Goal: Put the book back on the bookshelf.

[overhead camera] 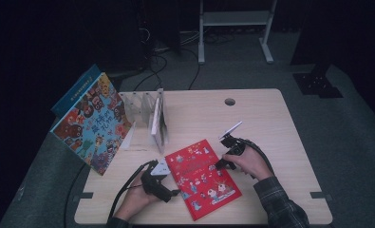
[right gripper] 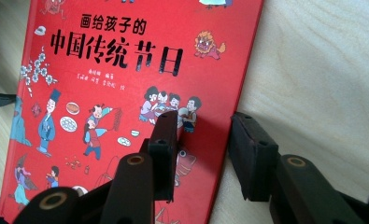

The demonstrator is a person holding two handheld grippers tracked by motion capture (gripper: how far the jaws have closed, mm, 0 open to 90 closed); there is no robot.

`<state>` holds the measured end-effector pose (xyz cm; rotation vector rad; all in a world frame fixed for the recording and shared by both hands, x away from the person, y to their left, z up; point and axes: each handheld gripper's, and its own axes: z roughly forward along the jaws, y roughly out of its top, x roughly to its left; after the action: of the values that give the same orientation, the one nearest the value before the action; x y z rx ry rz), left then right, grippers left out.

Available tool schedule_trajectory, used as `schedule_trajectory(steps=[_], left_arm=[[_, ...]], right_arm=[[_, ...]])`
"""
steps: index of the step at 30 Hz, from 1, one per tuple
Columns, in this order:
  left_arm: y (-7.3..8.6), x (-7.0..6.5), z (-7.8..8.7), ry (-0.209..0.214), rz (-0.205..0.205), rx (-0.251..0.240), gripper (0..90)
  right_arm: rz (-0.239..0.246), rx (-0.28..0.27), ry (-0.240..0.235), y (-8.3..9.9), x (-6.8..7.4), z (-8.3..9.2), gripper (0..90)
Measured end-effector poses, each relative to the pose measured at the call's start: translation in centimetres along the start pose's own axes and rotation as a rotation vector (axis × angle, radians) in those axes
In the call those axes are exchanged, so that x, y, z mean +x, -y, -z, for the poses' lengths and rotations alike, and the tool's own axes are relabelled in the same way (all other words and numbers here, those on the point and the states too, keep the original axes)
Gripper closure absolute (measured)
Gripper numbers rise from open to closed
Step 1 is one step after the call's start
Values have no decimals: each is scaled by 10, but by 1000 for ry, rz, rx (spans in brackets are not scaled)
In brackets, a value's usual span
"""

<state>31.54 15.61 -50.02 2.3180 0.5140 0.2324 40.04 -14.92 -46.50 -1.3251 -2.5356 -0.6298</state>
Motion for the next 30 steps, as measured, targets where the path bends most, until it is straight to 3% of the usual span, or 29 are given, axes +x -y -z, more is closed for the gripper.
schedule_trajectory(steps=[5,14,21,24,26,30], left_arm=[[0,0,0,0,0,0,0],[0,0,0,-1,-3,-1,0],[0,0,-1,-1,0,-9,0],[0,0,-1,-1,1,-9,0],[0,0,-1,-1,0,-9,0],[0,0,0,0,1,-7,0]], right_arm=[[9,0,6,-1,2,4,644],[49,-54,-40,-5,15,37,651],[84,-96,-140,-10,26,57,670],[98,-51,-208,-14,35,54,678],[124,-50,-201,-18,43,51,687],[132,-44,-204,-26,50,49,698]])
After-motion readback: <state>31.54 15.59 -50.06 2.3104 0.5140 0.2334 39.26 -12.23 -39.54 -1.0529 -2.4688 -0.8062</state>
